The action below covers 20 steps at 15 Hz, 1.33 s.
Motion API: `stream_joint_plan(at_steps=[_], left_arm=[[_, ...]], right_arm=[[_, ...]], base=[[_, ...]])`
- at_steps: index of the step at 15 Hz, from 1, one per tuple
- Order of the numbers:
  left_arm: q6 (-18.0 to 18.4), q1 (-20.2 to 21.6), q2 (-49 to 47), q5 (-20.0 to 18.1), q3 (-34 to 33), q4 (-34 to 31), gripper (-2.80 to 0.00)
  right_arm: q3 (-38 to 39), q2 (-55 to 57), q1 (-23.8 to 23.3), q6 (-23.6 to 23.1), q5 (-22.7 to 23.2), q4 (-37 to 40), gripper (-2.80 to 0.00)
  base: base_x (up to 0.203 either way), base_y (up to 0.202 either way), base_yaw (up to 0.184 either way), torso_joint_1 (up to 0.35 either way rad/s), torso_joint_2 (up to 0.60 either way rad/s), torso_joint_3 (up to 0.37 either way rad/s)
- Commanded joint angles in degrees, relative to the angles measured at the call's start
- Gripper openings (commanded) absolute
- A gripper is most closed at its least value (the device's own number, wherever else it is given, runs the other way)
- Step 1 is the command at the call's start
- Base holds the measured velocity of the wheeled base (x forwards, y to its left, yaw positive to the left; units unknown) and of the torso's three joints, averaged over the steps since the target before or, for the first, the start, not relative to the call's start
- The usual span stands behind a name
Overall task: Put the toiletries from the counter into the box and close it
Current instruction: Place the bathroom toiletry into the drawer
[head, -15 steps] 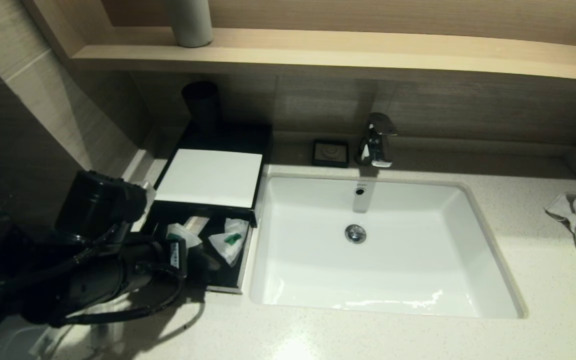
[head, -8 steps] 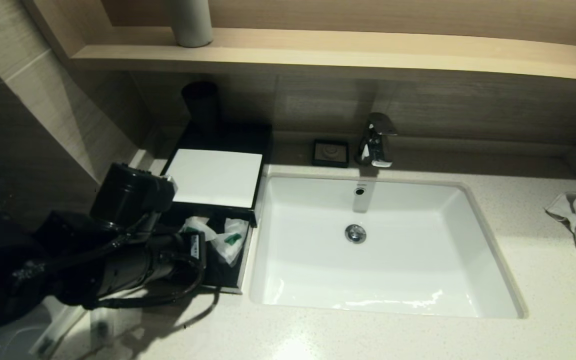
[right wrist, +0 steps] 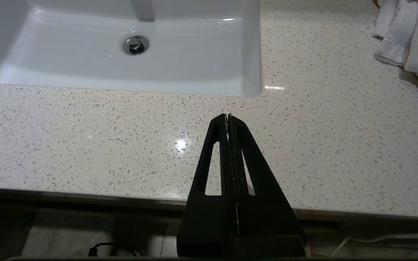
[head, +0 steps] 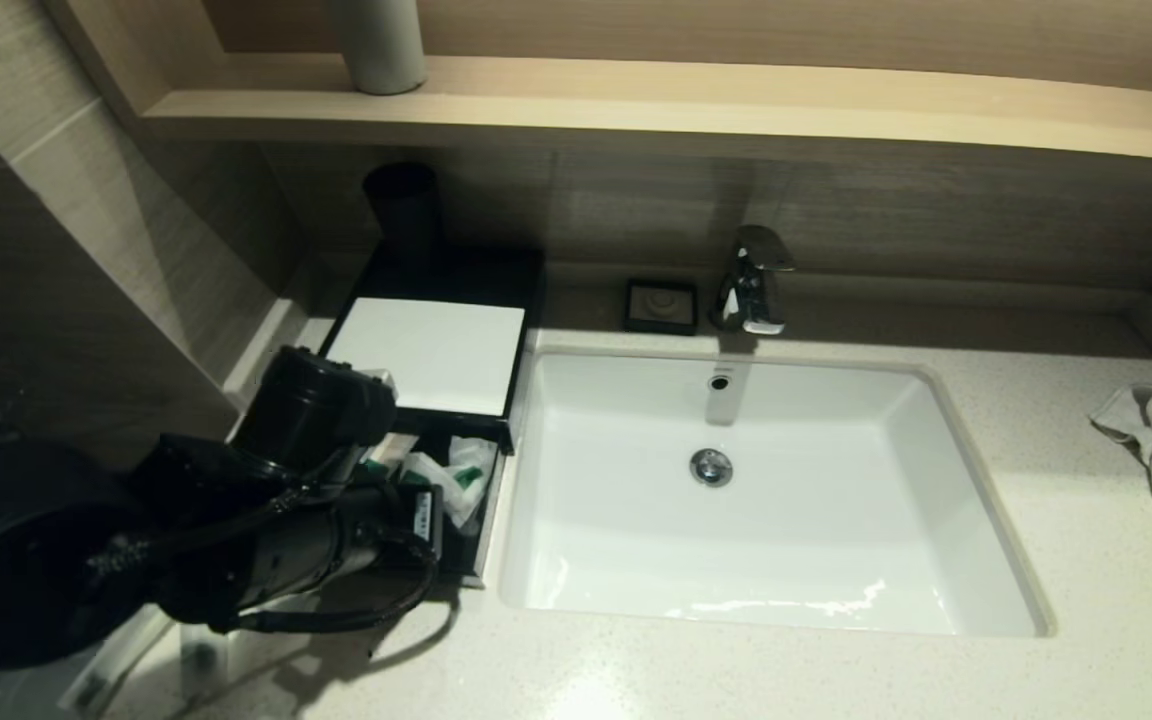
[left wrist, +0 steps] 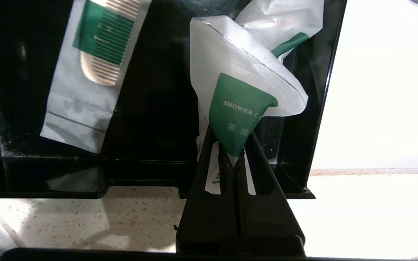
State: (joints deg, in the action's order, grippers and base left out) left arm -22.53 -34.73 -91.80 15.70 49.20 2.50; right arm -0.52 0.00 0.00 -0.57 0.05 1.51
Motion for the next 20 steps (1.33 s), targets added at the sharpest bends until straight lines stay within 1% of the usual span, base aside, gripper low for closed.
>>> stream_joint_plan(at_steps=[1, 7, 9, 13, 17, 20], left_arm=[[-0.1, -0.1, -1.1, 0.1, 0.2, 0.1, -2.80], [0.0, -0.3, -2.8, 0.0, 2.6, -0.1, -2.80], [0.0, -0.3, -3.5, 0.0, 4.5, -1.0, -2.80], [0.0, -0.3, -5.2, 0.0, 8.2, -5.9, -2.80], [0.0, -0.3, -7.2, 0.0, 12.9, -15.7, -2.80], [0.0, -0.3, -8.1, 0.0, 14.1, -16.3, -2.80]], right_arm=[[0.0, 0.0, 0.0, 0.0, 0.0, 0.0, -2.80], [0.0, 0.0, 0.0, 0.0, 0.0, 0.1, -2.80], [0.0, 0.0, 0.0, 0.0, 0.0, 0.0, -2.80], [0.0, 0.0, 0.0, 0.0, 0.0, 0.0, -2.80], [0.0, 0.0, 0.0, 0.0, 0.0, 0.0, -2.80], [0.0, 0.0, 0.0, 0.0, 0.0, 0.0, -2.80]], base=[[0.000, 0.000, 0.000, 0.000, 0.00, 0.000], [0.000, 0.000, 0.000, 0.000, 0.00, 0.000], [0.000, 0.000, 0.000, 0.000, 0.00, 0.000], [0.000, 0.000, 0.000, 0.000, 0.00, 0.000], [0.000, 0.000, 0.000, 0.000, 0.00, 0.000], [0.000, 0.000, 0.000, 0.000, 0.00, 0.000]])
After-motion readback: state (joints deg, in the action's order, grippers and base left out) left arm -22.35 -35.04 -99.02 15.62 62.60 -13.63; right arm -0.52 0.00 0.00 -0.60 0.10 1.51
